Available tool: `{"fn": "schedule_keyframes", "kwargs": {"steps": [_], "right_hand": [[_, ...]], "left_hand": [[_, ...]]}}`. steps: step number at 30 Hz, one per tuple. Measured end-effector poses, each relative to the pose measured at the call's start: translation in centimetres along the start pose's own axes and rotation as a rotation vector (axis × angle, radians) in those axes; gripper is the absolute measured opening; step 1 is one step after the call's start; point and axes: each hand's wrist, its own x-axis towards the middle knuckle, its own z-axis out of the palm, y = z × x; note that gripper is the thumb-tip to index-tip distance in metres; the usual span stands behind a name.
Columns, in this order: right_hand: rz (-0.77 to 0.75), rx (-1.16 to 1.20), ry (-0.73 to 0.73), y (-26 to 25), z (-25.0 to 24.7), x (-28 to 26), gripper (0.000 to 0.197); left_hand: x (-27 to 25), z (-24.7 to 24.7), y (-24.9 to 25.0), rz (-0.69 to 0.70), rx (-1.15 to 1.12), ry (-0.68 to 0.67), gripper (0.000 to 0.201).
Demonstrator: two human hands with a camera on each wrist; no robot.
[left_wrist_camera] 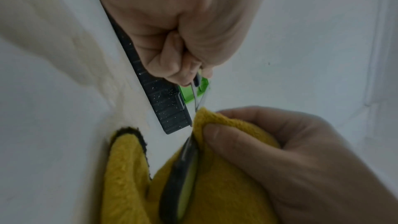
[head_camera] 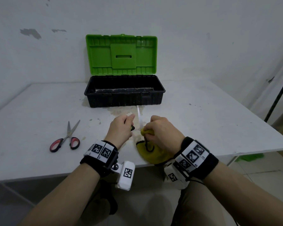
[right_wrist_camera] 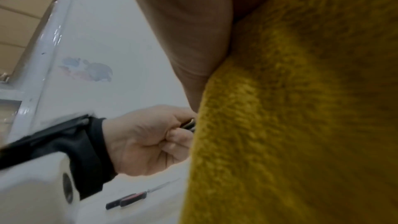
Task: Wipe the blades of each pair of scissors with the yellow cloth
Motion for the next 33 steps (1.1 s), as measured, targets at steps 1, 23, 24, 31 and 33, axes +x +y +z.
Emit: {"fn": "schedule_keyframes", "kwargs": {"steps": [1, 23, 24, 31, 33], "right_hand": [[0.011, 0.0, 0.012, 0.3, -0.4, 0.0, 0.019], [0.323, 0.07, 0.183, 7.3, -2.8, -0.7, 0.018], [0.37, 0.076, 0.179, 8.2, -2.8, -0.1, 0.018], [0.544, 0.11, 0.111, 12.0, -1.4, 3.4, 0.027], [0.573, 0.122, 0.05, 12.7, -1.1, 3.7, 0.03]], "left_hand": [[0.0, -0.1, 0.0, 0.006, 0.009, 0.009, 0.041], [1.2, 0.5, 1.0, -0.11, -0.238, 0.131, 0.037], [1.3, 0.6, 1.1, -0.104, -0.24, 0.13, 0.036], [1.4, 1.7, 1.7, -0.078, -0.254, 0.105, 0.04], [1.5, 2.1, 1.8, -0.089, -0.263, 0.113, 0.039]]}}
